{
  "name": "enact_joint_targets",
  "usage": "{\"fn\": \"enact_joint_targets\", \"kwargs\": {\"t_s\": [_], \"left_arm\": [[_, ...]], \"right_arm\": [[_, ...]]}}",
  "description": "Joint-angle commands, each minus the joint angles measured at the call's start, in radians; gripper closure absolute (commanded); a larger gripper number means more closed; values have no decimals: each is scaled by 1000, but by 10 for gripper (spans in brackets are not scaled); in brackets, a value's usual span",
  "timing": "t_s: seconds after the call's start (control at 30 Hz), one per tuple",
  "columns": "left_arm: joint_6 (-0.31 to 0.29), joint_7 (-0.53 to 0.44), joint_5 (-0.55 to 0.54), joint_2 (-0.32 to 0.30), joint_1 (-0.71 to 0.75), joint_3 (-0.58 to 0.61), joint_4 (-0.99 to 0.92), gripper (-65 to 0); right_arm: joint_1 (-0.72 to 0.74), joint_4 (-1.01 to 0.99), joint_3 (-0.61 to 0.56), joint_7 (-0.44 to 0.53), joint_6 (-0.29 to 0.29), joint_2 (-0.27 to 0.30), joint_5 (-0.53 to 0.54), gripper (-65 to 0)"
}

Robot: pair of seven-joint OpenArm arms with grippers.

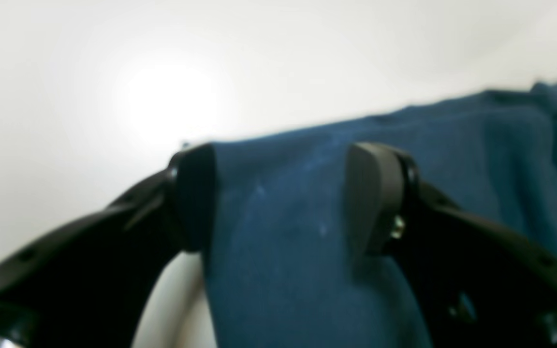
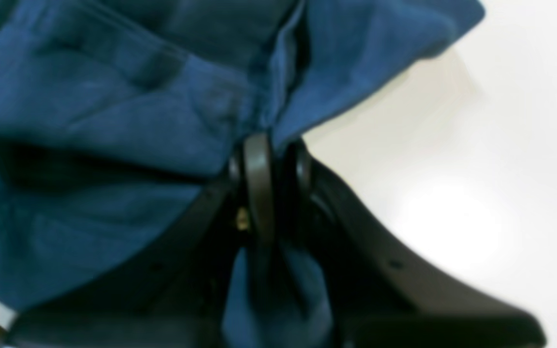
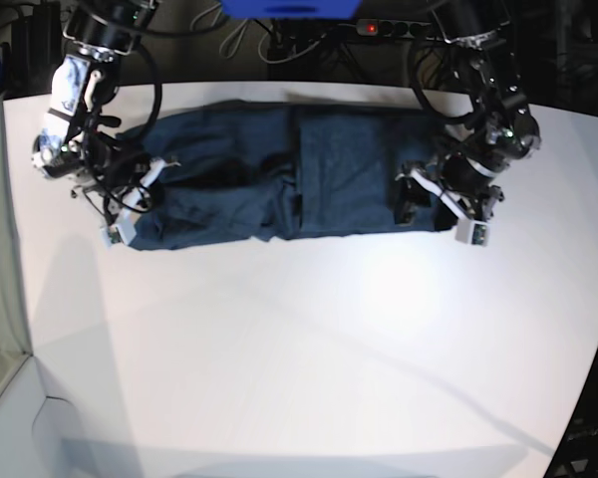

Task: Layout the t-shirt on the table in an organized manner, then fold the t-shirt properly
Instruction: 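Lift the strip end with the right gripper and fold it over toward the left gripper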

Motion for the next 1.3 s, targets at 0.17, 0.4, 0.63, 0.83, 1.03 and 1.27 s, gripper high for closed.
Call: {"fn": "enact_joint_targets", "kwargs": {"t_s": [0.17, 0.4, 0.63, 0.83, 1.03, 1.27], "left_arm": [[-8, -21, -64, -3, 1, -17, 81, -414], [-8, -21, -76, -27, 36, -109, 115, -414], [-8, -21, -84, -115, 73, -121, 61, -414], [-8, -21, -74, -125, 105, -121, 63, -414], [-8, -21, 8, -116, 76, -117, 24, -414], [-8, -21, 44, -115, 39, -120, -57, -414]], "right_arm": [[18, 178, 1, 17, 0, -28, 9, 0], [-3, 337, -4, -35, 0, -102, 9, 0], [-32, 393, -191, -29, 0, -128, 9, 0], [0, 409, -417, -4, 0, -130, 9, 0], [14, 412, -619, 42, 0, -125, 9, 0], [12, 408, -840, 43, 0, -88, 9, 0]]}}
